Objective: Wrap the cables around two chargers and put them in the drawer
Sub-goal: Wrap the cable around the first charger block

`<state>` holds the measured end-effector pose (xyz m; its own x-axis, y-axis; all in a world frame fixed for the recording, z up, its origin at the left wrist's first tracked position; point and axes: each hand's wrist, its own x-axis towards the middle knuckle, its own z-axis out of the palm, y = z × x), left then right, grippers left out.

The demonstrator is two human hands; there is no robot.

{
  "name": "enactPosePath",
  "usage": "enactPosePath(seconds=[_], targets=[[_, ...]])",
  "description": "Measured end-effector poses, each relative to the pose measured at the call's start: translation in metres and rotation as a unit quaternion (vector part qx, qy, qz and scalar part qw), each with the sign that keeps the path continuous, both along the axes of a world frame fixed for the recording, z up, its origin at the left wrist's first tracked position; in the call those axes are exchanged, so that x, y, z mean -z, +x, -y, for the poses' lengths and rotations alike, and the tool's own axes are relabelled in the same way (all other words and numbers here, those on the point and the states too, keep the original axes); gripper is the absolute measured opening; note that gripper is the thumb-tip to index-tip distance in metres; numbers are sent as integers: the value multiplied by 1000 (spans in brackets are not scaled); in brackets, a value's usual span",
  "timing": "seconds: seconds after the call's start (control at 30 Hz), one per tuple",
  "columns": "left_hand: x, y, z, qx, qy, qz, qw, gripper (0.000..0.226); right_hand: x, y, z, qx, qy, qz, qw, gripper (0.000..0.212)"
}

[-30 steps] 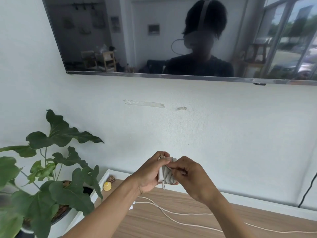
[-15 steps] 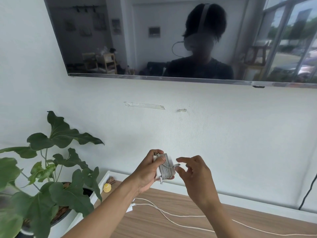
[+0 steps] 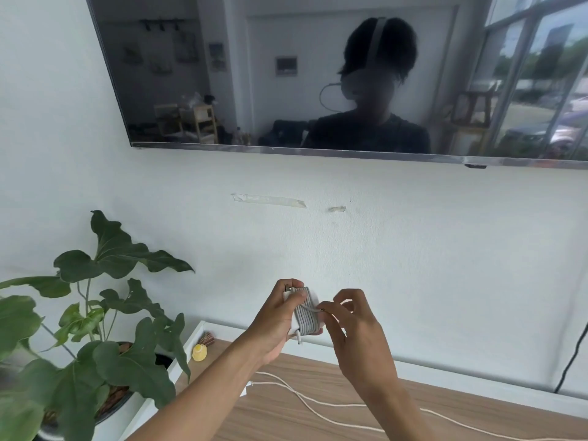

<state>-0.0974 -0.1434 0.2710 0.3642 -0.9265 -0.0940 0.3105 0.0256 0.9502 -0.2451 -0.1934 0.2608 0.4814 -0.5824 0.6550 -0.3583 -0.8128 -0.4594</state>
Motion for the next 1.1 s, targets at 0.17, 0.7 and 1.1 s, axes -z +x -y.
enactPosePath(seconds=[0.17, 0.7, 1.1], targets=[[-4, -2, -2, 8, 16, -99, 995, 18, -9, -1, -8, -89, 25, -6, 996, 20], [21, -7, -7, 144, 60, 82, 984, 50, -71, 28, 31, -124, 481, 137, 857, 23], [22, 21, -21, 206, 61, 83, 973, 61, -64, 50, 6, -147, 425, 55, 891, 23]])
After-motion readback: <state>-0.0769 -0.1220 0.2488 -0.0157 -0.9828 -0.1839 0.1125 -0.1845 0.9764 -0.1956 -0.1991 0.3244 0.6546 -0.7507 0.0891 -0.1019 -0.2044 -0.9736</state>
